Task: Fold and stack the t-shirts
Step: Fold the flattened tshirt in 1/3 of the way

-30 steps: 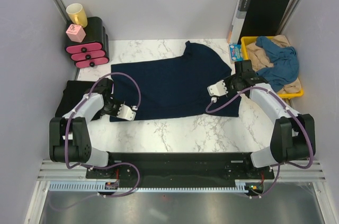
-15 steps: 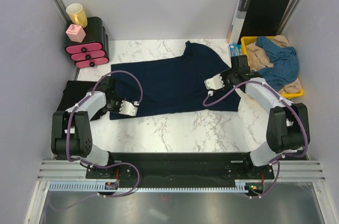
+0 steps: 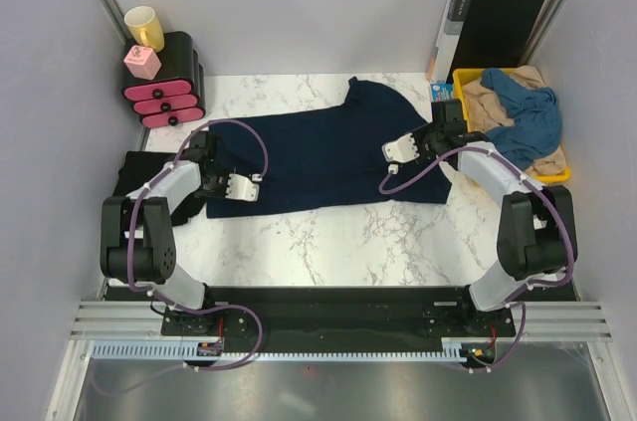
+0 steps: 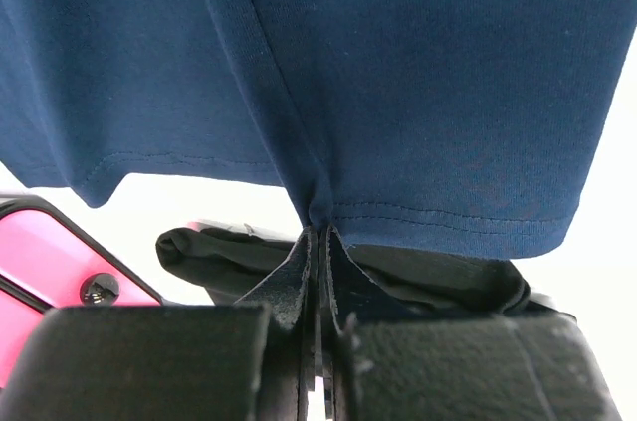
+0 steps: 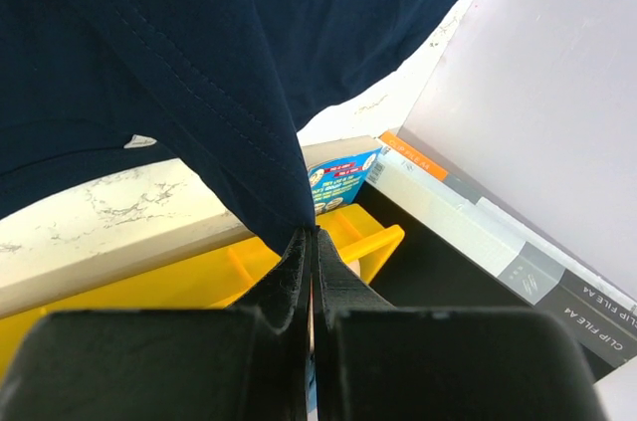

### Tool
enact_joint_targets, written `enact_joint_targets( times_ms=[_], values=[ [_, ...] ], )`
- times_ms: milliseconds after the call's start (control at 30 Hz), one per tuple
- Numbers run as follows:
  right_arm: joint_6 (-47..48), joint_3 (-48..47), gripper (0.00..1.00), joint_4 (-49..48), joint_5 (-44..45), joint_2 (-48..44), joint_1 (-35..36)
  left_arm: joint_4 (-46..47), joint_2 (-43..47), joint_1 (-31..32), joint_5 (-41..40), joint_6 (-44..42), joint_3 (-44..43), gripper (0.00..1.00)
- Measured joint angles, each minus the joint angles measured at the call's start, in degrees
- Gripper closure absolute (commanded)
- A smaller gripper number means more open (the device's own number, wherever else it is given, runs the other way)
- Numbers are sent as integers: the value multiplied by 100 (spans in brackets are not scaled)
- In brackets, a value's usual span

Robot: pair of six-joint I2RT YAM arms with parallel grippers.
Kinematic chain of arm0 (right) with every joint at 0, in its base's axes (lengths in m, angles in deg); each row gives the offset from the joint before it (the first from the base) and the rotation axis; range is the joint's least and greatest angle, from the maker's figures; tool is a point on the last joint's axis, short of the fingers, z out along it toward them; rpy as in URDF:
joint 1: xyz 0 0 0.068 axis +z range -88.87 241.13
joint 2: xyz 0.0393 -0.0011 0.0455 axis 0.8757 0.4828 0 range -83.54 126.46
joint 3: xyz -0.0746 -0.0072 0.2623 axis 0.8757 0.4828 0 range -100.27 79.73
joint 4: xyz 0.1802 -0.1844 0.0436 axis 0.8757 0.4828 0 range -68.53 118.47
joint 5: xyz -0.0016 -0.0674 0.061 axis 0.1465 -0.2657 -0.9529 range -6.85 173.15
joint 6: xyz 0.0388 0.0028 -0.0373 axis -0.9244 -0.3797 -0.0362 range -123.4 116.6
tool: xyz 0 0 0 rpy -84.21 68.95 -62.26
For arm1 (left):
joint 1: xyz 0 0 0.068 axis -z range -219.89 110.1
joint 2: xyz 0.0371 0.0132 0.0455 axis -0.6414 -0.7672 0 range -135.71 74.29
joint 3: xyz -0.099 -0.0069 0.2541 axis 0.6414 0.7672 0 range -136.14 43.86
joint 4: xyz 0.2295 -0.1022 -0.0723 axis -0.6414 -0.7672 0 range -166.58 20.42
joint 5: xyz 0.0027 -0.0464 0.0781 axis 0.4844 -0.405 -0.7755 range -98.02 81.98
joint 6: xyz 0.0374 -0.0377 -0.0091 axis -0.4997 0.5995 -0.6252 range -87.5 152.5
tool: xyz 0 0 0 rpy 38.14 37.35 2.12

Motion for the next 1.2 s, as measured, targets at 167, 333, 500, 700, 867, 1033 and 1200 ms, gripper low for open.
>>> enact_joint_targets(
  times_ms=[167, 333, 500, 700, 867, 1033, 1200],
  values=[
    [2, 0, 100, -94, 2, 107, 2, 39, -98, 0, -81, 9, -24, 98],
    [2, -15, 100, -221, 0, 223, 13, 85, -195, 0, -164, 9, -31, 98],
    [2, -122, 100, -391, 0, 380, 52, 105, -254, 2, -240, 11, -35, 98],
    [2, -264, 100, -564, -2, 490, 101, 118, -302, 28, -289, 24, -35, 98],
    [2, -415, 100, -756, -9, 566, 125, 118, -326, 55, -313, 48, -35, 98],
    [2, -527, 100, -868, -28, 651, 127, 122, -426, 90, -387, 85, -63, 98],
    [2, -531, 96, -1016, -46, 782, 186, 129, -518, 136, -463, 151, -125, 98]
  ],
)
